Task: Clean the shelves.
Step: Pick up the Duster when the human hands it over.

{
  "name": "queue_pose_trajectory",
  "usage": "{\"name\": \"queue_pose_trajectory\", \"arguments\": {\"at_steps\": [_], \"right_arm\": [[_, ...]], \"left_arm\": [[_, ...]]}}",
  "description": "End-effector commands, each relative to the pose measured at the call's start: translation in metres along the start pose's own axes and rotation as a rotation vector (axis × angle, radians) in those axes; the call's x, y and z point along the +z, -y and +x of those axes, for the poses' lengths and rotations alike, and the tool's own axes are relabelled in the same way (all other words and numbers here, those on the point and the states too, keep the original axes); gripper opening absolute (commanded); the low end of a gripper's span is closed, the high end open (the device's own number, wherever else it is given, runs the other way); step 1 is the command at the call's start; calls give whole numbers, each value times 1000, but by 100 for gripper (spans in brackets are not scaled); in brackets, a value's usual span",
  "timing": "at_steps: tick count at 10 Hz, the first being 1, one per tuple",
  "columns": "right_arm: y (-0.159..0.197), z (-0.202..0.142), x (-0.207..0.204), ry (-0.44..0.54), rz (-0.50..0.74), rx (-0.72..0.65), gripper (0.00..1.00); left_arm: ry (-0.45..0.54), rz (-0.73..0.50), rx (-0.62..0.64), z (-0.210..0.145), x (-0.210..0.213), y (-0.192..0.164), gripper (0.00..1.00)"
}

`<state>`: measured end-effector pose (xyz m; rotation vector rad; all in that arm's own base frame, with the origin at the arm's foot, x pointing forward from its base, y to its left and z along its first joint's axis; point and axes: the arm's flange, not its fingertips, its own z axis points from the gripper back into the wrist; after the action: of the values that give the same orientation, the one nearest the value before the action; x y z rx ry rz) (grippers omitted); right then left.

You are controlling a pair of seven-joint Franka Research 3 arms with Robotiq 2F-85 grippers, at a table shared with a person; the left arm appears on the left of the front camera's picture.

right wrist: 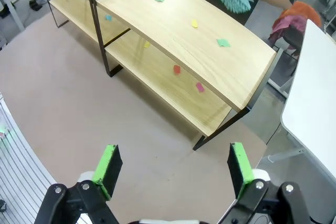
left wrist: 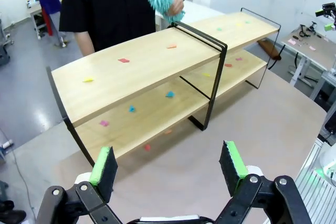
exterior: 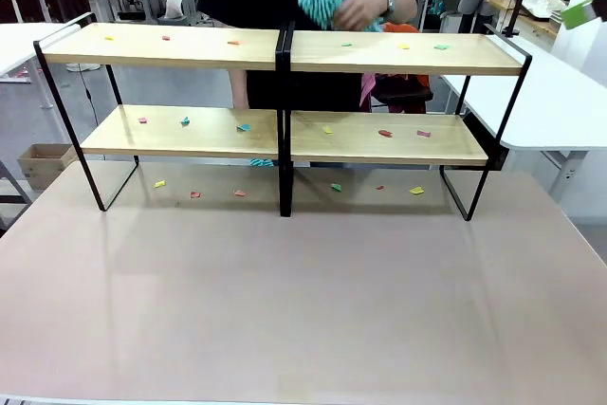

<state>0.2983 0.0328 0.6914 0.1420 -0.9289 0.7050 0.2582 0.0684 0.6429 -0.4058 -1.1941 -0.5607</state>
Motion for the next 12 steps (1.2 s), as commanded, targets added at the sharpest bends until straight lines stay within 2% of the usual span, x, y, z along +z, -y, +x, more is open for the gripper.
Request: {"name": "queue_pose_trajectory", "arguments": {"at_steps": [1,3,4,5,8,12], "right_arm": [[5,-4,-3,18,34,20,100],[8,-7,-3,26,35,33,100],[11,-6,4,107,13,17,100],[15,-5,13,194,57,0,100],[29,-7,18,127,73,-217,100],[28,-11,23,147,91,-228,100]], "left_arm": [[-42,0,-22,-31,-17,11,100],[-44,-3,-36,-30,-20,9,100],[-49,-15,-38,-29,-22,7,100],[-36,-20,-49,-26,-23,6,100],[-52,-25,-74,-24,-29,8,100],[-55,-44,-73,-23,-32,6,100]]}}
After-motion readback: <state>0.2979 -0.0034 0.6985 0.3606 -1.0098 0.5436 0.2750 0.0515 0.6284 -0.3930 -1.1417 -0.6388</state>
